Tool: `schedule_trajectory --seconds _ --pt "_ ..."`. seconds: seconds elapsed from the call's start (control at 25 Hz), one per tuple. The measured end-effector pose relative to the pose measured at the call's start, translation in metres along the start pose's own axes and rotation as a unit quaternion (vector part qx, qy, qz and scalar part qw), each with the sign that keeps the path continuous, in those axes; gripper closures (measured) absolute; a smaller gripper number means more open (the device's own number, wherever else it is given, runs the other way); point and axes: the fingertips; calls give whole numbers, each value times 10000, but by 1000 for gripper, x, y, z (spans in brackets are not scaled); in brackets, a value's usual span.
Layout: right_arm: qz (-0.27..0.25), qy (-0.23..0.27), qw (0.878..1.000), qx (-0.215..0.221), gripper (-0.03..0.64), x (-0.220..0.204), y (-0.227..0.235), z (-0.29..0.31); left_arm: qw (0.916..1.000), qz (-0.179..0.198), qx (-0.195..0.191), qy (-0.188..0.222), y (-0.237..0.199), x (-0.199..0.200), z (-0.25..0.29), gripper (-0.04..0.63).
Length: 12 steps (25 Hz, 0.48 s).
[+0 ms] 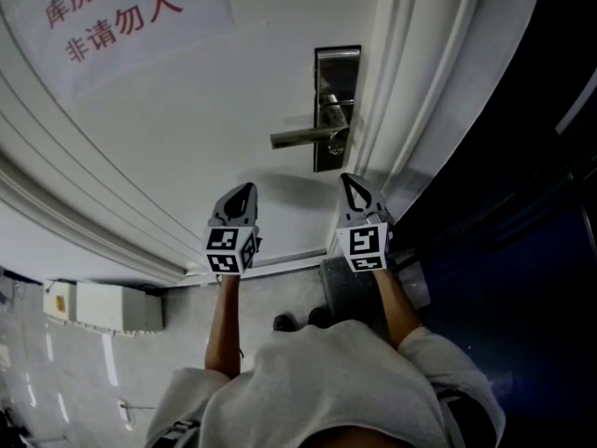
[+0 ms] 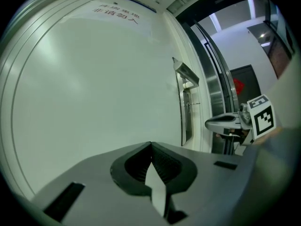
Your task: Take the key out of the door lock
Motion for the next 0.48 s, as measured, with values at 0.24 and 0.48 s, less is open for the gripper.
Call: schedule_trajectory --seconds 0.24,0.48 --pt "-638 39 9977 -222 594 20 4 -6 9999 -4 -148 62 -4 4 -1 577" --pt "-1933 10 9801 -457 594 36 5 -9 9997 -11 -229 103 -5 6 -1 577"
Point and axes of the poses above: the fingertips, and each gripper's own axes: z forward along the fingers, y to its right, x out of its top, and after that the axes turned 1 degree about -x, right-handed
